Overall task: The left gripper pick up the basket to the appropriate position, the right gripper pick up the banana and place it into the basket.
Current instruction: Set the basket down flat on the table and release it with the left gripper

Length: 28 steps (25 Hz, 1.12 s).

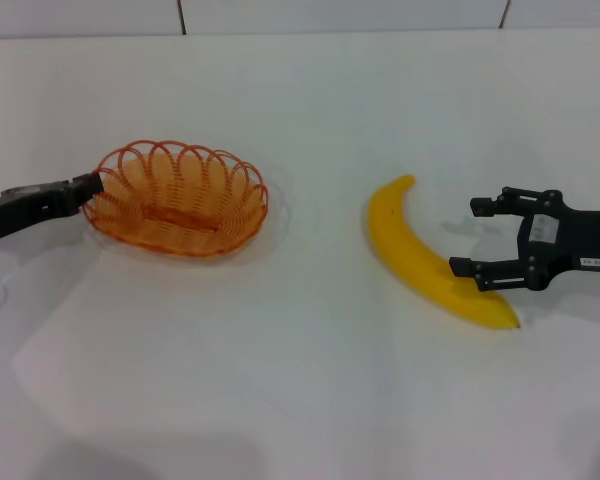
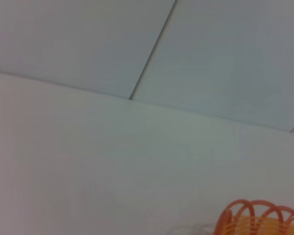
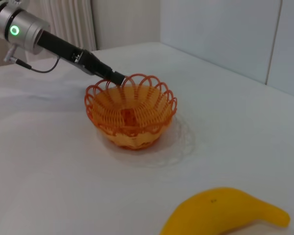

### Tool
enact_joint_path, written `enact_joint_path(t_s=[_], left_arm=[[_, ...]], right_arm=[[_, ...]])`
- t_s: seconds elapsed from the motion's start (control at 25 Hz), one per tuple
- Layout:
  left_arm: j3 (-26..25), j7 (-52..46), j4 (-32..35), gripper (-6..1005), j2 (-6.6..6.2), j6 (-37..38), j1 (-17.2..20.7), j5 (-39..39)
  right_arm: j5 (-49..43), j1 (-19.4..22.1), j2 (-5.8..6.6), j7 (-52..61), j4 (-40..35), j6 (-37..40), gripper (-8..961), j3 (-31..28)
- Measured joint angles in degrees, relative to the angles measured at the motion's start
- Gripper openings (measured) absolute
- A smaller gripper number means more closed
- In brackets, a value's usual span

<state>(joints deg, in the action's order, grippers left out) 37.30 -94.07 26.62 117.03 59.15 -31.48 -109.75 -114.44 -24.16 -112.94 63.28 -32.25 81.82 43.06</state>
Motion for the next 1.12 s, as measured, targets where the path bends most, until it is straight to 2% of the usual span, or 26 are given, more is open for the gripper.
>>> enact_joint_path(t_s=[1.12], left_arm=[[0.05,1.09,-0.57,91,-0.04,0.53,0.28,0.5]], right_arm=[[0.0,-0.11,-0.17,-0.42,0.0,-0.06,798,0.09]])
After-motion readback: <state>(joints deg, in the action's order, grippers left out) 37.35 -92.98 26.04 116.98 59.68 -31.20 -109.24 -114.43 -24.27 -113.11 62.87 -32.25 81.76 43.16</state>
